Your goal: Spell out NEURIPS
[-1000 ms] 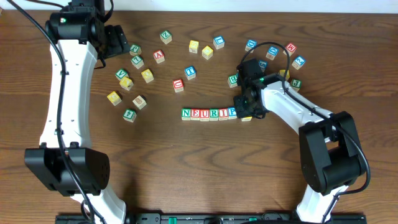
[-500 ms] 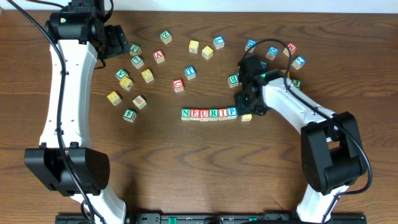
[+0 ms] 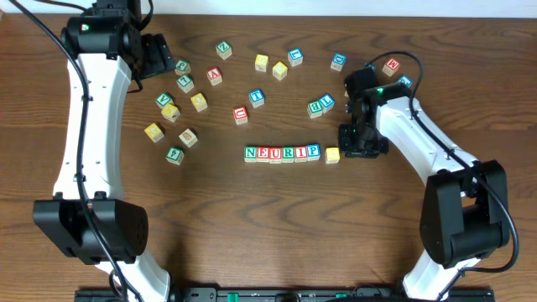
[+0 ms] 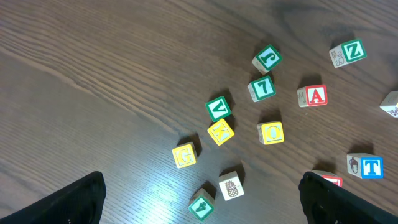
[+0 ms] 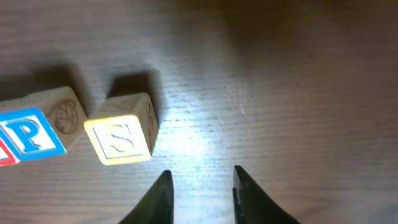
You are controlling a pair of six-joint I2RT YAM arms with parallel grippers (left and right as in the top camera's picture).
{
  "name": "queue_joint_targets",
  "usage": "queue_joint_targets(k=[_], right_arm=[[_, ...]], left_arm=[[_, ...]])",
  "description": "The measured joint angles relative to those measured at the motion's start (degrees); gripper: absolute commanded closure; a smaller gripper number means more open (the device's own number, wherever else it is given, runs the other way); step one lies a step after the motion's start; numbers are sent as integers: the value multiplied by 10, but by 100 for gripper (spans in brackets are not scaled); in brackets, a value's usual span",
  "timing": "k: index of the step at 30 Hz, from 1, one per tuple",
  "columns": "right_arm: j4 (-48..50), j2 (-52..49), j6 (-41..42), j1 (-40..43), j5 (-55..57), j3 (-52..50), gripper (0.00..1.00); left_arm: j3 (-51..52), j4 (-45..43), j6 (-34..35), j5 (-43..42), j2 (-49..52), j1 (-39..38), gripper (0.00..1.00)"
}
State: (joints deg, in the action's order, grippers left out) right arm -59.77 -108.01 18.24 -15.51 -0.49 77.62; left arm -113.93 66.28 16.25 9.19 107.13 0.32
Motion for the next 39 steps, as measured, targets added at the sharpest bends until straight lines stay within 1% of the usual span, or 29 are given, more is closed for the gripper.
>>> queue_joint_targets(k=[3,6,10,19,32,37,39], right_arm=[[-3,0,2,0,-4,-17,79],[4,0,4,0,-13,-40,80],[32,0,4,-5,-23,-63,79],[105,0,5,-17,-30,-79,76],[144,0,5,-20,-35,-81,75],[144,0,6,-35,-38,-81,84],[138,0,7,-41,-37,-80,84]], left_arm=[[0,0,0,0,0,0,2],[0,0,0,0,0,0,2],[0,0,0,0,0,0,2],[0,0,0,0,0,0,2],[0,0,0,0,0,0,2],[0,0,0,0,0,0,2],[0,0,0,0,0,0,2]])
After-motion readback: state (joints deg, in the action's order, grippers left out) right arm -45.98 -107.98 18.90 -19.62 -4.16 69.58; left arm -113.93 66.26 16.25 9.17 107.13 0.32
